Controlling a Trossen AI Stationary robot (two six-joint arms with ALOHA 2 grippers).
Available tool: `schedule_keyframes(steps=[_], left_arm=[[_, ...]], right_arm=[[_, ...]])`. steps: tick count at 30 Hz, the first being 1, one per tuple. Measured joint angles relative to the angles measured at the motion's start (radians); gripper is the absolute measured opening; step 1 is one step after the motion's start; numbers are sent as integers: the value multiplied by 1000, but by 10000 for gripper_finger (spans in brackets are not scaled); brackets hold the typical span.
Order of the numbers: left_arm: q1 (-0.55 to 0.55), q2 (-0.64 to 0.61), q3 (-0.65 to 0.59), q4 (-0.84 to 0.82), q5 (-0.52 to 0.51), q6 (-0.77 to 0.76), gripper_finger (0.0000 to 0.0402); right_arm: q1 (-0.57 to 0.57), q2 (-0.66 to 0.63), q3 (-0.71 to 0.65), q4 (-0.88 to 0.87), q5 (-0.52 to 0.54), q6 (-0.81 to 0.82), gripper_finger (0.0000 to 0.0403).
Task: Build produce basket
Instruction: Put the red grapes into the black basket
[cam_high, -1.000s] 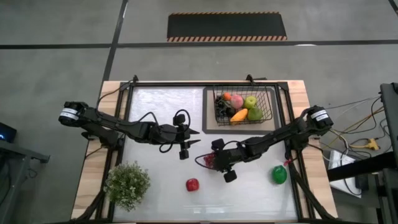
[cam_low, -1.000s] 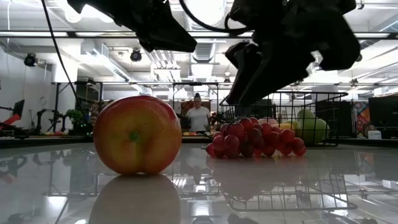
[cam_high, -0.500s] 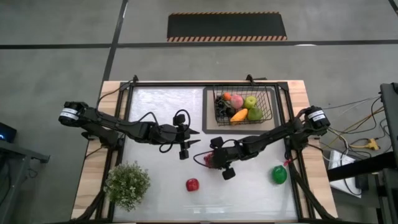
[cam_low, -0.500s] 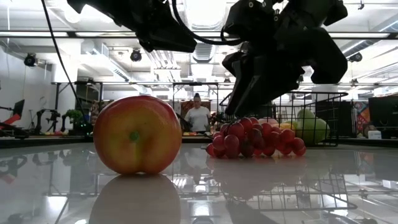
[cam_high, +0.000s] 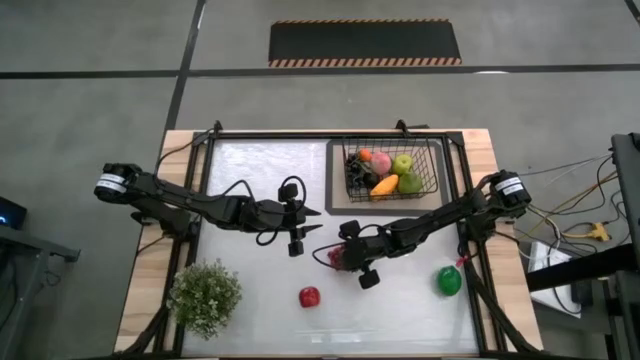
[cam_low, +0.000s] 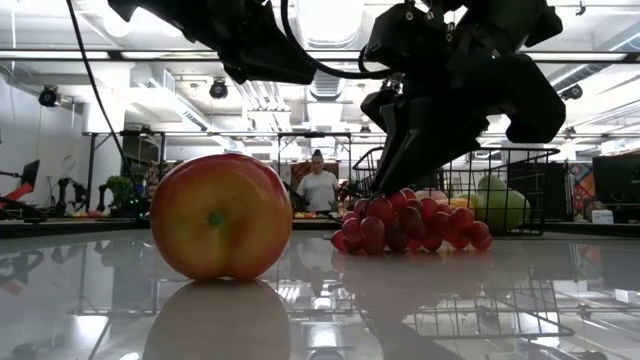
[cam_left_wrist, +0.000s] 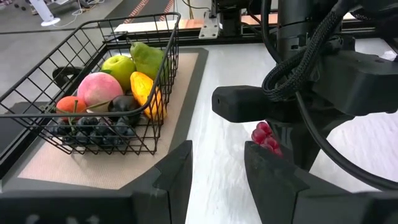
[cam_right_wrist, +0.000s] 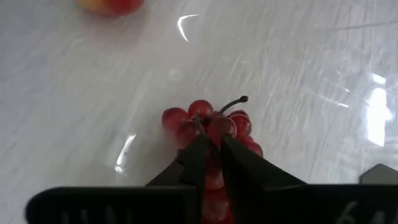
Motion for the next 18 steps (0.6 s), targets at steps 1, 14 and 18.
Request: schedule_keyframes(steps=[1,14,18], left_arm=[[0,0,0,0,0,0,128],[0,0,0,0,0,1,128],[0,-2,0,-1,-1,2,128]], right_arm=[[-1,0,-2,0,-1,0,34],[-5,-42,-8,2,-24,-22,8],[-5,-103,-8,0,-23,-34,8]])
